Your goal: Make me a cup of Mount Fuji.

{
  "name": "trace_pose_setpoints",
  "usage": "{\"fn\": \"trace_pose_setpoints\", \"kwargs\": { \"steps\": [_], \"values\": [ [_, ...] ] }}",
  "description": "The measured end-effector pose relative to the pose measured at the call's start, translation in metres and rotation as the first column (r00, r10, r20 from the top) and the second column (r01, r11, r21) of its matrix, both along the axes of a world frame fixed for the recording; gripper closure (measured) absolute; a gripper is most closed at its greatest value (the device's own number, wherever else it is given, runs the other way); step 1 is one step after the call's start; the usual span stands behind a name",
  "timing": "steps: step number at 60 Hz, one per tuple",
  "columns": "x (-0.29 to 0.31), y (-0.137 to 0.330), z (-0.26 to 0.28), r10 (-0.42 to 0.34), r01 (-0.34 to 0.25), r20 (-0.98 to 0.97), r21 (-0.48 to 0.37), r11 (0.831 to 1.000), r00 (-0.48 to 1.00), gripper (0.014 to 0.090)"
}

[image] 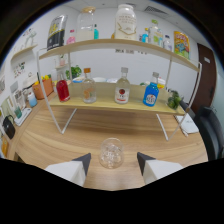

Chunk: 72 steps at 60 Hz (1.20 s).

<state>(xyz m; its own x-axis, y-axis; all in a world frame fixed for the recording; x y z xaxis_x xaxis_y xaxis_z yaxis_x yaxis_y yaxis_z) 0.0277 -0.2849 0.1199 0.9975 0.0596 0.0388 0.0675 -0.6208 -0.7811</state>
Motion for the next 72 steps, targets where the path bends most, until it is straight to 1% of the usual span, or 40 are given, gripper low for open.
{"fn": "trace_pose_setpoints", "kwargs": {
  "steps": [12,16,23,30,36,42,47,56,62,67,69,72],
  "values": [
    [0.007,0.000,0.007,-0.029,0.028,0.041,0.024,0.999,0.999,0.0184],
    [0.008,-0.004,0.007,-0.044,0.043,0.043,0.021,0.999,0.998,0.0183],
    [-0.003,-0.017,0.009,-0.049,0.048,0.026,0.033,0.998,0.998,0.0184],
    [-0.029,-0.024,0.020,-0.035,0.037,-0.027,0.076,0.996,0.999,0.0181],
    [-0.059,-0.016,0.039,-0.013,0.024,-0.072,0.152,0.988,0.997,0.0181],
    [-0.083,0.000,0.062,0.008,0.014,-0.090,0.239,0.971,0.996,0.0184],
    [-0.097,0.017,0.079,0.006,0.025,-0.103,0.293,0.956,0.995,0.0179],
    [-0.105,0.061,0.095,-0.013,0.044,-0.091,0.353,0.935,0.996,0.0182],
    [-0.100,0.092,0.095,-0.029,0.054,-0.074,0.368,0.928,0.997,0.0182],
    [-0.094,0.117,0.094,-0.028,0.047,-0.057,0.375,0.926,0.998,0.0189],
    [-0.092,0.126,0.092,-0.028,0.045,-0.050,0.375,0.926,0.998,0.0201],
    [-0.088,0.139,0.088,-0.033,0.046,-0.043,0.375,0.926,0.999,0.0243]
  ]
}}
